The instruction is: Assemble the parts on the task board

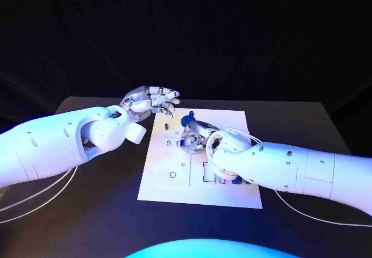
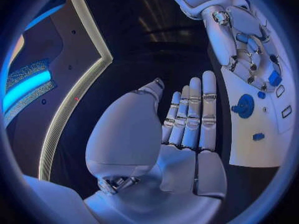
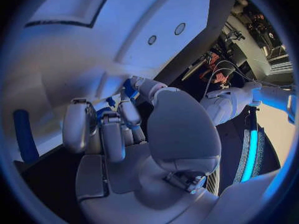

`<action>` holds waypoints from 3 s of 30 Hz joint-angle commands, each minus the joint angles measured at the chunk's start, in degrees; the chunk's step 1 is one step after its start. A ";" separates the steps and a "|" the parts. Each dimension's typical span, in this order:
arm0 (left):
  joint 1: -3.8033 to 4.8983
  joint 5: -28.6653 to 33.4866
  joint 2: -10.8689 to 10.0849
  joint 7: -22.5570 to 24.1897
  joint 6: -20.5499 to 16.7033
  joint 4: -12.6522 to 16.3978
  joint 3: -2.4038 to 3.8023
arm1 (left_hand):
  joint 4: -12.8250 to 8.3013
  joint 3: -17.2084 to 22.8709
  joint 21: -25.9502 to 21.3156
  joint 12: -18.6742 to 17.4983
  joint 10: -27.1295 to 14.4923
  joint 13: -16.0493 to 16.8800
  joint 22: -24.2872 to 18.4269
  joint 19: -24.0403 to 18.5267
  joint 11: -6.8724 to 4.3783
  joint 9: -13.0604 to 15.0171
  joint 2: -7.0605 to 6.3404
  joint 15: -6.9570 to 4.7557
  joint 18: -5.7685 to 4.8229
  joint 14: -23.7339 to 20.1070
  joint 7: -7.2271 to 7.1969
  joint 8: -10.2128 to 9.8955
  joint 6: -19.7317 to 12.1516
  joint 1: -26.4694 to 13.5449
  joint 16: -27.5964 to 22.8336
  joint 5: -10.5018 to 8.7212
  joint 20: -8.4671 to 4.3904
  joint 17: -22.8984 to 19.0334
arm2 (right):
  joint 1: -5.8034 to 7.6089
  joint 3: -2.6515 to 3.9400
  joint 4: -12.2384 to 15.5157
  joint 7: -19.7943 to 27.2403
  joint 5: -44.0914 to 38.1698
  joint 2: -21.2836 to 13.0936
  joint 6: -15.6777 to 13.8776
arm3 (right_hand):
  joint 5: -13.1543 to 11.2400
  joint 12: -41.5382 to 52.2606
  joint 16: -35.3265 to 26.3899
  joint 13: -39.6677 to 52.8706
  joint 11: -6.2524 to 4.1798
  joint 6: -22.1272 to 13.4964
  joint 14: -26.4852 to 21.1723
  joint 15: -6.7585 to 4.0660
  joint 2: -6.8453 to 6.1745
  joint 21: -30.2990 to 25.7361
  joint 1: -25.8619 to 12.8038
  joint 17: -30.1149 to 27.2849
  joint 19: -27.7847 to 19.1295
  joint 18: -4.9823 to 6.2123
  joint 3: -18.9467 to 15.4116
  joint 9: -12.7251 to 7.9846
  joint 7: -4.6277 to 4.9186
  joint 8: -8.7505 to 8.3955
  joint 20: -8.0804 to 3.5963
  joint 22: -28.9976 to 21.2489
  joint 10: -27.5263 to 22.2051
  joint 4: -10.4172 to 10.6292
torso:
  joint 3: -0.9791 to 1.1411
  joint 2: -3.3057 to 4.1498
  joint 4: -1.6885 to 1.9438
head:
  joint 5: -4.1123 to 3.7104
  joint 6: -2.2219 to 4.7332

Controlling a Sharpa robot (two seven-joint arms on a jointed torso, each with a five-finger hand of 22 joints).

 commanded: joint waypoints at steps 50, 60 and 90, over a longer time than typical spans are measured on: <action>0.14 -21.85 -0.26 -17.82 0.66 -2.03 0.05 | 0.52 -5.38 32.80 48.73 4.06 37.99 42.37 19.37 -4.65 6.54 4.03 -4.36 -5.26 29.56 -2.91 11.58 3.09 -10.35 57.73 -0.11 -3.73 47.56 | 3.66 1.00 11.68 14.13 12.58 -12.03 -3.27 | -6.75 -2.89 -1.14 -4.06 2.15 -8.50 3.81 1.69 3.36 -5.03 10.81 6.50 -1.71 0.22 -29.41 -3.91 2.25 -3.56 1.84 -1.53 -4.14 13.69 | 0.24 -0.45 -0.26 | 0.21 0.30; 1.60 -41.19 1.08 -35.37 12.03 -1.93 0.12 | 0.62 -6.81 34.34 54.12 8.04 45.02 45.22 20.75 -6.29 12.40 5.23 -5.84 -5.72 30.50 -4.90 18.70 3.58 -14.22 59.05 -0.10 -5.00 48.96 | 8.12 1.87 16.26 17.71 29.76 -22.05 -0.29 | -6.76 -2.69 -1.28 -3.88 1.88 -7.40 3.74 1.48 4.49 -5.44 11.20 6.22 -1.87 0.31 -29.02 -3.73 1.94 -2.51 1.70 -1.73 -4.09 13.34 | 0.25 -1.10 -0.65 | 0.54 0.30; 9.24 -49.71 12.78 -49.11 16.64 -7.54 -2.85 | 0.67 -10.37 34.57 52.15 5.26 42.17 45.94 20.99 -6.47 17.27 5.92 -6.05 -5.86 30.43 -5.11 22.01 1.11 -18.63 58.94 -0.17 -5.34 48.85 | 10.68 2.25 10.19 21.49 37.77 -27.03 0.49 | -6.78 -3.16 -1.58 -4.56 1.85 -7.36 3.58 1.45 4.69 -6.22 11.17 5.59 -2.29 0.49 -29.00 -3.73 1.91 -2.36 1.66 -2.30 -4.65 13.36 | 0.24 -1.20 -0.66 | 1.56 -0.75</action>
